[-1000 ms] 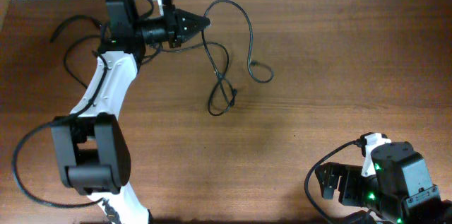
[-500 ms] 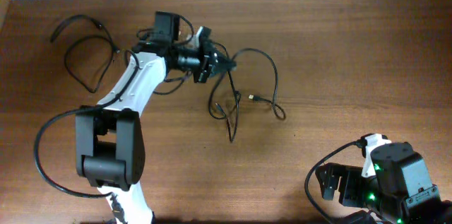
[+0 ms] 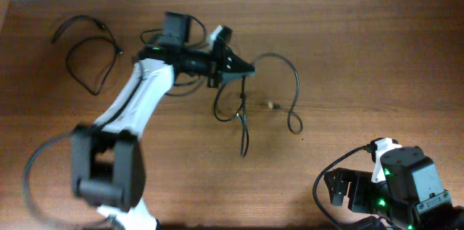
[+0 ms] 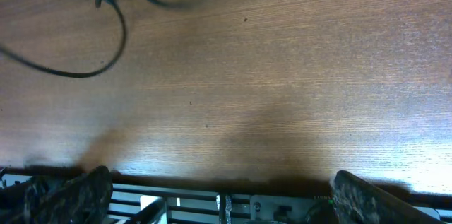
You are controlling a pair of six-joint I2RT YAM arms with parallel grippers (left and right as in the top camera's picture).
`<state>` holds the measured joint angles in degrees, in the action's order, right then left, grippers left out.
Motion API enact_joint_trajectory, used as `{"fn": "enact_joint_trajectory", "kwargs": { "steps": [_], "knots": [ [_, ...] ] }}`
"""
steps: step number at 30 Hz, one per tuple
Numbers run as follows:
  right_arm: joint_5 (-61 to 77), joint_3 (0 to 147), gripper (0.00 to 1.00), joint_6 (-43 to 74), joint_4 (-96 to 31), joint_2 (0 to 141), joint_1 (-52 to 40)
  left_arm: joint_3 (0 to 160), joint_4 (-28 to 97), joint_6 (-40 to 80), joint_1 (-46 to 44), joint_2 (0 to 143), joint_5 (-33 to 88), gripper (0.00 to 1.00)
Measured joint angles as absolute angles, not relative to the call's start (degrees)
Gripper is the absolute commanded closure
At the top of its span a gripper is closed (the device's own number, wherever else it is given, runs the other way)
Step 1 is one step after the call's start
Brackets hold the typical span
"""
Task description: Untangle cables
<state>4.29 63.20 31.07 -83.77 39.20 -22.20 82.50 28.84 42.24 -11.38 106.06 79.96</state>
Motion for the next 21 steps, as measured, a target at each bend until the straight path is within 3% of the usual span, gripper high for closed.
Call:
{"fn": "enact_joint_trajectory", "kwargs": {
  "steps": [6, 8, 10, 13, 15, 17, 21],
  "knots": [
    [4.3, 63.2, 0.02, 31.0, -83.6, 39.2, -22.2, 84.7, 28.3, 41.8, 1.0, 81.8, 82.0, 1.00],
    [4.3, 63.2, 0.01, 31.1, -83.5, 39.2, -22.2, 85.1, 32.4, 39.7, 8.2, 76.6, 75.9, 1.00],
    [4.3, 63.2, 0.01, 31.1, -83.7, 39.2, -22.2, 85.8, 42.4, 36.2, 14.3, 75.3, 63.7, 1.00],
    [4.3, 63.2, 0.01, 31.0, -83.6, 39.2, -22.2, 85.2, 63.5, 32.2, 19.7, 76.0, 32.5, 1.00],
    [4.3, 63.2, 0.01, 31.0, -83.3, 39.2, -22.2, 83.9, 66.7, 31.0, 20.8, 76.7, 13.4, 1.00],
    [4.3, 63.2, 0.02, 31.1, -83.2, 39.2, -22.2, 82.8, 66.8, 30.8, 21.0, 77.3, 2.3, 1.00],
    [4.3, 63.2, 0.02, 31.1, -83.2, 39.2, -22.2, 81.0, 67.5, 30.3, 21.0, 81.0, -8.9, 1.00]
  ]
}}
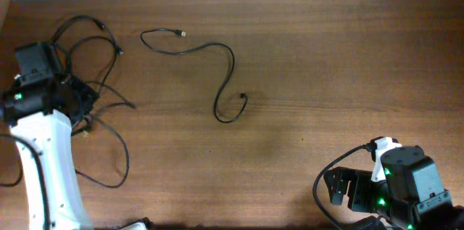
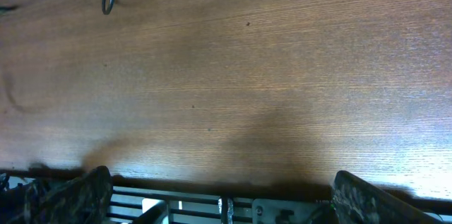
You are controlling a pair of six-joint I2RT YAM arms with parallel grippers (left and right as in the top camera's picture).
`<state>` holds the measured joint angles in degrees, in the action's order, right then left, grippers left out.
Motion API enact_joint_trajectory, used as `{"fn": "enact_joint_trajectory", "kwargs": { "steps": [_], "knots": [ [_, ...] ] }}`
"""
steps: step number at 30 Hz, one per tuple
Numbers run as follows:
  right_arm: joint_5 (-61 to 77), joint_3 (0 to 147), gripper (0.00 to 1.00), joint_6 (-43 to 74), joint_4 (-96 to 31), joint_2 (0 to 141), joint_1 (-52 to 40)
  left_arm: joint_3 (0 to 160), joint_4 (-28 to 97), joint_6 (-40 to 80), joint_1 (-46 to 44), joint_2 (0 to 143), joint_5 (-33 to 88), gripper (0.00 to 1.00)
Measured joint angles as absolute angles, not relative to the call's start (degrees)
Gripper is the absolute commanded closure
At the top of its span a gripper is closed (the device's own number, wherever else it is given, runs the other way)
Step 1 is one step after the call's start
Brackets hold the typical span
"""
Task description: Untangle cables
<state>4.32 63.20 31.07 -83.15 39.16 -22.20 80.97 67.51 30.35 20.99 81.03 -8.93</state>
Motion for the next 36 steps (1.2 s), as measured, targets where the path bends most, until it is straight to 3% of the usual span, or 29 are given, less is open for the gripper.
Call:
{"fn": "enact_joint_trajectory", "kwargs": {
  "steps": [7, 10, 14, 18, 25, 32, 33, 34, 35, 36],
  "knots": [
    [4.3, 63.2, 0.02, 31.0, -83.2, 39.2, -22.2, 80.0, 69.5, 30.6, 21.1, 84.7, -34.7, 1.00],
    [4.3, 63.2, 0.02, 31.0, -83.1, 39.2, -22.2, 80.0, 69.3, 36.5, 26.4, 84.8, -39.1, 1.00],
    [4.3, 63.2, 0.01, 31.0, -83.0, 39.2, -22.2, 80.0, 64.5, 40.8, 34.9, 86.0, -33.1, 0.99],
    [4.3, 63.2, 0.01, 31.1, -82.8, 39.2, -22.2, 80.0, 60.4, 42.9, 37.3, 92.7, -26.9, 1.00],
    [4.3, 63.2, 0.02, 31.1, -81.5, 39.2, -22.2, 79.7, 53.8, 69.2, 44.2, 99.3, -13.8, 1.00],
    [4.3, 63.2, 0.01, 31.1, -78.3, 39.2, -22.2, 79.7, 55.3, 81.8, 49.3, 99.3, -11.5, 0.98],
    [4.3, 63.2, 0.02, 31.0, -78.1, 39.2, -22.2, 79.7, 58.4, 84.8, 49.4, 99.3, -12.9, 0.79],
    [4.3, 63.2, 0.02, 31.1, -78.1, 39.2, -22.2, 79.7, 60.0, 87.8, 49.8, 99.3, -13.9, 0.35],
    [4.3, 63.2, 0.02, 31.0, -78.1, 39.2, -22.2, 79.7, 60.1, 89.1, 50.1, 99.3, -14.5, 0.01],
    [4.3, 63.2, 0.02, 31.1, -78.1, 39.2, -22.2, 79.7, 60.2, 90.3, 50.3, 99.3, -14.9, 0.01]
  ]
}}
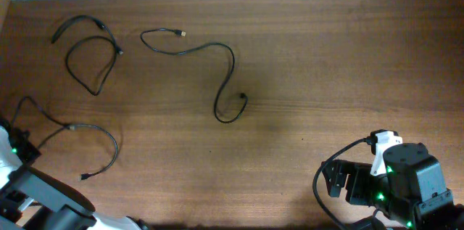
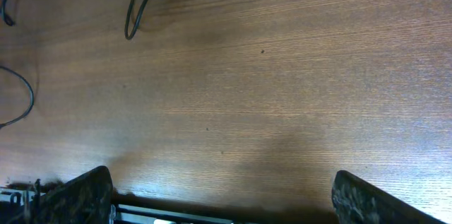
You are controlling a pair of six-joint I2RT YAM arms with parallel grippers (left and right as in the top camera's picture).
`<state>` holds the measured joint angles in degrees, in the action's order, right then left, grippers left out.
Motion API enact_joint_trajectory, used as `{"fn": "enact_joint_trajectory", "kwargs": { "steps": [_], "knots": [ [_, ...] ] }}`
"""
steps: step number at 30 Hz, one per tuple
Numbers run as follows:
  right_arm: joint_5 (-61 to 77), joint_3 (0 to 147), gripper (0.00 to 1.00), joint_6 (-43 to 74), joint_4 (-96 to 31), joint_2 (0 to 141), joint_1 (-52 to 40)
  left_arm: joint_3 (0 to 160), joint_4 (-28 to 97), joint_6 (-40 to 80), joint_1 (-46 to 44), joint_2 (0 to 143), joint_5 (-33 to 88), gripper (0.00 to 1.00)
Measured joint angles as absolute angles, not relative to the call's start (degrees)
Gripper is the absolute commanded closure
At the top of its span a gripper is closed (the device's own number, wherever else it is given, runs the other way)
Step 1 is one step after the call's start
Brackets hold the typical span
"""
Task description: Untangle cables
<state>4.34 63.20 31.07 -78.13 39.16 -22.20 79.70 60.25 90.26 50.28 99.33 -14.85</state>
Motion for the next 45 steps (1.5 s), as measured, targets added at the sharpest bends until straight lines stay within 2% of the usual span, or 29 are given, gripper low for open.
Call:
{"fn": "enact_joint_trajectory", "kwargs": {
  "steps": [3, 7, 10, 12, 13, 15, 18, 22, 25, 27, 33, 39, 42, 45],
  "knots": [
    [4.3, 63.2, 0.02, 31.1, -78.1, 39.2, -22.2, 79.7, 60.4, 92.1, 50.3, 99.3, -14.2, 0.01],
    [4.5, 63.2, 0.02, 31.0, -78.1, 39.2, -22.2, 79.7, 60.6, 90.6, 50.4, 99.3, 2.0, 0.01],
    [4.8, 63.2, 0.02, 31.0, -78.1, 39.2, -22.2, 79.7, 55.2, 77.4, 49.9, 99.3, 18.9, 0.01],
    [4.8, 63.2, 0.01, 31.1, -78.0, 39.2, -22.2, 79.7, 53.6, 67.4, 48.0, 99.3, 26.0, 0.01],
    [5.0, 63.2, 0.02, 31.1, -77.2, 39.2, -22.2, 79.7, 53.6, 56.8, 45.3, 99.3, 29.9, 0.01],
    [5.0, 63.2, 0.02, 31.1, -75.4, 39.2, -22.2, 79.7, 53.3, 47.2, 38.7, 99.4, 33.1, 0.01],
    [5.2, 63.2, 0.02, 31.0, -74.8, 39.2, -22.2, 79.7, 51.0, 31.3, 21.1, 99.5, 31.5, 0.01],
    [4.7, 63.2, 0.01, 31.1, -74.9, 39.2, -22.2, 79.7, 56.0, 22.5, 1.5, 99.6, 25.8, 0.01],
    [4.0, 63.2, 0.02, 31.1, -74.9, 39.2, -22.2, 79.4, 54.1, 24.3, -10.0, 99.9, 24.1, 0.01],
    [3.9, 63.2, 0.02, 31.1, -75.3, 39.2, -22.2, 78.3, 51.3, 30.2, -15.4, 101.2, 23.7, 0.01],
    [3.9, 63.2, 0.02, 31.1, -76.7, 39.2, -22.2, 77.1, 50.0, 65.8, -25.8, 110.2, 22.9, 0.02],
    [3.6, 63.2, 0.02, 31.1, -77.3, 39.2, -22.2, 77.0, 48.3, 88.4, -30.0, 113.1, 19.2, 0.01],
    [3.4, 63.2, 0.02, 31.1, -77.3, 39.2, -22.2, 77.0, 47.5, 86.9, -30.4, 113.1, 11.6, 0.00],
    [3.4, 63.2, 0.01, 31.1, -77.4, 39.2, -22.2, 77.0, 46.0, 73.9, -29.9, 113.1, -3.0, 0.01]
  ]
}}
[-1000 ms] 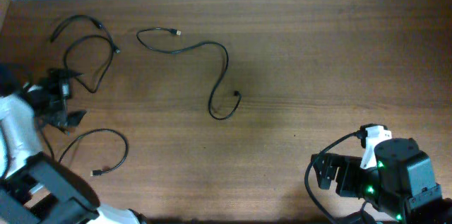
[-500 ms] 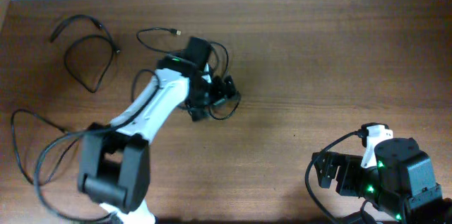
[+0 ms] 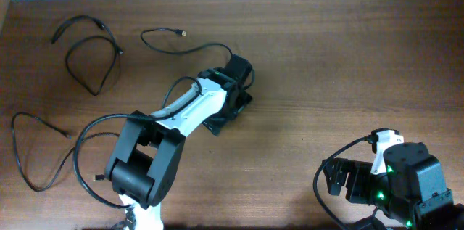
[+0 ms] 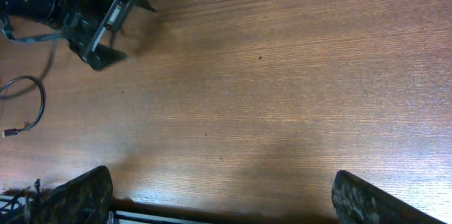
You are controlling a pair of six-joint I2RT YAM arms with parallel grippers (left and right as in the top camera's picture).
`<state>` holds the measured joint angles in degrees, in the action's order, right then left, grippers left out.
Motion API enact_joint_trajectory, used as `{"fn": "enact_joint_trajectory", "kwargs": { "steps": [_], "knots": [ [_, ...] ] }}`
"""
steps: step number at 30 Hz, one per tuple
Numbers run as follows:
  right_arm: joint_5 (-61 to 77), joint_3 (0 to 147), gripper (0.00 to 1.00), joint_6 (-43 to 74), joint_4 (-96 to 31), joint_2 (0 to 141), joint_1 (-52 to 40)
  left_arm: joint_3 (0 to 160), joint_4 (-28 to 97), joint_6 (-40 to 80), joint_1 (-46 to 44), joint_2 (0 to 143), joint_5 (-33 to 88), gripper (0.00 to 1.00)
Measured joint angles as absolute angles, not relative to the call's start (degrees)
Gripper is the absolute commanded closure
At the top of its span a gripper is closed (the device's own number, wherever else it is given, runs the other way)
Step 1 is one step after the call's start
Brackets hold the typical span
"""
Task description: Untangle cables
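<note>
Three black cables lie apart on the wooden table (image 3: 348,63). One is a loop at the back left (image 3: 87,48). A second cable (image 3: 181,47) runs from the back to the middle, and its near end is hidden under my left gripper (image 3: 230,114). The third (image 3: 40,161) sprawls at the front left, and its plug end shows in the right wrist view (image 4: 28,104). There the left gripper (image 4: 131,30) has its fingers spread, open. My right gripper (image 4: 222,196) is open and wide, low over bare wood at the front right.
The left arm (image 3: 181,110) stretches diagonally from the front left to the table's middle. The right arm's body (image 3: 406,179) with its own looped wiring sits at the front right corner. The table's back edge meets a white wall.
My left arm was at the far front-left edge and now reaches to the table's middle, over the near end of the middle cable. The front-left cable lies in a changed shape. The right gripper stays put.
My left gripper was at the back middle among overlapping cables. Then it was at the far left with cable bunched around it and one cable alone in the middle. Later three cables lay apart with the arm at the left edge. Now it is over the middle cable.
</note>
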<state>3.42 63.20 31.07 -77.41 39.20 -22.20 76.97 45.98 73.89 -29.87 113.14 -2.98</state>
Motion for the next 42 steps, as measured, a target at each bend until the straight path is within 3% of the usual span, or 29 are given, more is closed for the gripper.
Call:
{"fn": "enact_joint_trajectory", "kwargs": {
  "steps": [1, 2, 3, 4, 5, 6, 8, 9, 10, 17, 18, 19, 21, 22, 24, 25, 26, 29, 32, 37, 42],
  "knots": [
    [3.4, 63.2, 0.02, 31.0, -77.4, 39.2, -22.2, 76.9, 44.9, 69.4, -29.3, 113.1, -9.2, 0.03],
    [3.4, 63.2, 0.01, 31.1, -77.4, 39.2, -22.2, 76.9, 43.8, 65.8, -28.4, 113.1, -14.0, 0.28],
    [3.4, 63.2, 0.02, 31.0, -77.4, 39.2, -22.2, 76.9, 42.3, 63.4, -27.5, 113.1, -17.2, 0.43],
    [3.4, 63.2, 0.01, 31.1, -77.4, 39.2, -22.2, 76.8, 37.8, 59.7, -25.3, 113.1, -20.8, 0.51],
    [3.4, 63.2, 0.02, 31.1, -77.3, 39.2, -22.2, 76.8, 35.7, 57.3, -22.6, 113.1, -23.2, 0.44],
    [3.2, 63.2, 0.02, 31.0, -77.3, 39.2, -22.2, 76.7, 33.5, 56.1, -20.4, 113.2, -24.3, 0.44],
    [2.8, 63.2, 0.01, 31.1, -77.3, 39.2, -22.2, 76.6, 28.8, 54.6, -16.7, 113.2, -25.6, 0.70],
    [2.8, 63.2, 0.02, 31.1, -77.3, 39.2, -22.2, 76.6, 27.2, 54.5, -15.5, 113.2, -26.0, 0.90],
    [2.8, 63.2, 0.02, 31.1, -77.3, 39.2, -22.2, 76.6, 24.8, 53.8, -13.9, 113.2, -26.0, 1.00],
    [2.0, 63.2, 0.01, 31.1, -76.8, 39.2, -22.2, 79.5, 13.6, 44.3, -1.7, 113.6, -21.1, 1.00],
    [1.9, 63.2, 0.01, 31.1, -76.6, 39.3, -22.2, 83.7, 13.2, 41.7, 0.0, 113.9, -20.2, 0.81],
    [1.8, 63.2, 0.01, 31.1, -76.2, 39.7, -22.2, 87.9, 13.2, 38.7, 1.3, 113.9, -18.4, 0.44],
    [1.7, 63.2, 0.02, 31.1, -75.0, 40.8, -22.2, 95.6, 18.1, 33.8, 2.4, 113.9, -14.0, 0.07],
    [1.5, 63.2, 0.02, 31.1, -74.4, 42.5, -22.2, 98.6, 23.2, 30.5, 2.2, 113.8, -10.8, 0.01],
    [1.5, 63.2, 0.02, 31.1, -74.5, 44.4, -22.2, 99.7, 28.6, 24.1, 1.5, 113.8, -6.7, 0.02],
    [1.5, 63.2, 0.02, 31.1, -74.7, 46.2, -22.2, 99.7, 33.0, 19.6, 1.1, 113.8, -4.0, 0.16],
    [1.5, 63.2, 0.01, 31.0, -74.9, 47.7, -22.2, 99.6, 38.3, 11.7, 0.2, 113.8, -0.3, 0.22],
    [1.3, 63.2, 0.02, 31.1, -74.9, 49.8, -22.2, 99.2, 49.9, -4.3, -2.0, 113.8, 3.6, 0.22],
    [0.8, 63.2, 0.02, 31.1, -75.0, 49.7, -22.2, 96.8, 51.9, -12.8, -2.5, 113.8, 8.0, 0.22],
    [0.2, 63.2, 0.02, 31.0, -75.2, 49.7, -22.2, 92.3, 52.9, -22.1, -3.6, 113.8, 17.8, 0.22],
    [0.2, 63.2, 0.01, 31.0, -75.1, 49.7, -22.2, 91.9, 54.0, -28.3, -12.8, 113.8, 20.4, 0.23]
  ]
}}
